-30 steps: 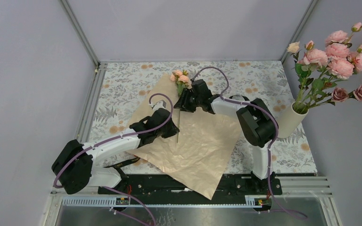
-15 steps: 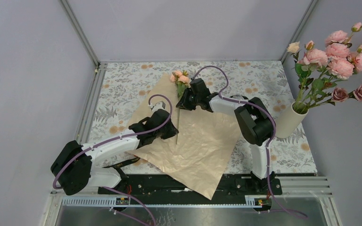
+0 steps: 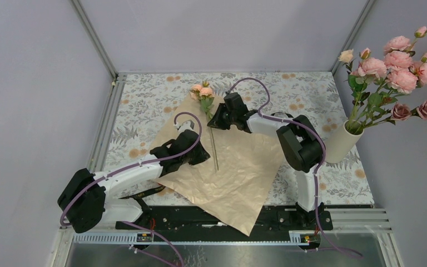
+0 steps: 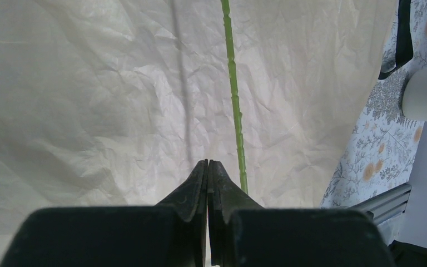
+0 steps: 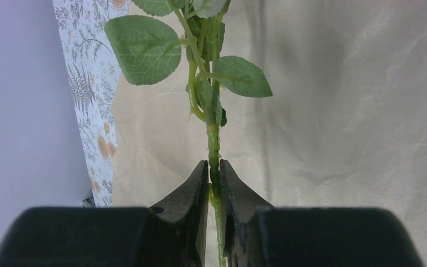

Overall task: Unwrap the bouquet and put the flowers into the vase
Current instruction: Pick up the fake flower from the wrapping paper.

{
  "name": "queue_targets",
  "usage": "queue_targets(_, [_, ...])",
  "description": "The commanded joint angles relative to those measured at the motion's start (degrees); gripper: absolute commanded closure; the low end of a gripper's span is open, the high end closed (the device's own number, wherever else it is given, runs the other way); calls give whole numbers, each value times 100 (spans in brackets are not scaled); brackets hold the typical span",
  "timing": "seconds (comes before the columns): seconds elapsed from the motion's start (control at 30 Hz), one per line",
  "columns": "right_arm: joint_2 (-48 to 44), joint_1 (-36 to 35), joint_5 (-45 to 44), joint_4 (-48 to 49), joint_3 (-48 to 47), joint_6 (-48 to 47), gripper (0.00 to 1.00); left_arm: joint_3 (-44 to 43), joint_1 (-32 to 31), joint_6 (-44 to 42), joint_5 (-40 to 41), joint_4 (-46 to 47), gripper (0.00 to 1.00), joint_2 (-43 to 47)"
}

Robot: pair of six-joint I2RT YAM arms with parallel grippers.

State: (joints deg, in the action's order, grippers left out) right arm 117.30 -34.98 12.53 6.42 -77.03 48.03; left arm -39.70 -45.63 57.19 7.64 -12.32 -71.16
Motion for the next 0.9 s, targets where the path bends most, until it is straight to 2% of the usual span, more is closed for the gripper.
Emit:
queue_targets(0.0, [-517, -26, -102, 432, 206, 96, 100, 41, 19, -101, -70, 142, 100, 205])
queue_targets(0.13, [-802, -25, -77, 698, 459, 96, 100, 15, 19, -191, -87, 108, 100, 274])
queue_targets(0.23, [-1026, -25, -71, 799, 611, 47, 100, -26, 23, -294, -22, 35, 92, 377])
queue_targets(0.33, [-1345, -22, -135, 907, 823, -77, 100, -100, 34, -463, 141, -164, 78, 507])
queue_targets(0.5, [-1951, -26, -307, 994, 1151, -567, 100, -193, 258, -794, 268, -600, 41, 931])
queue_targets(0.6, [-2447, -26, -487, 860, 1313, -919, 100, -278, 517, -1060, 196, -911, 26, 1273])
queue_targets(0.73, [-3138, -23, -686, 746, 1566, -1250, 100, -492, 1047, -1548, -206, -1292, 16, 1637])
queue_targets(0.87, [-3738, -21, -698, 796, 1861, -1421, 100, -805, 1641, -1715, -1082, -1474, 14, 1734])
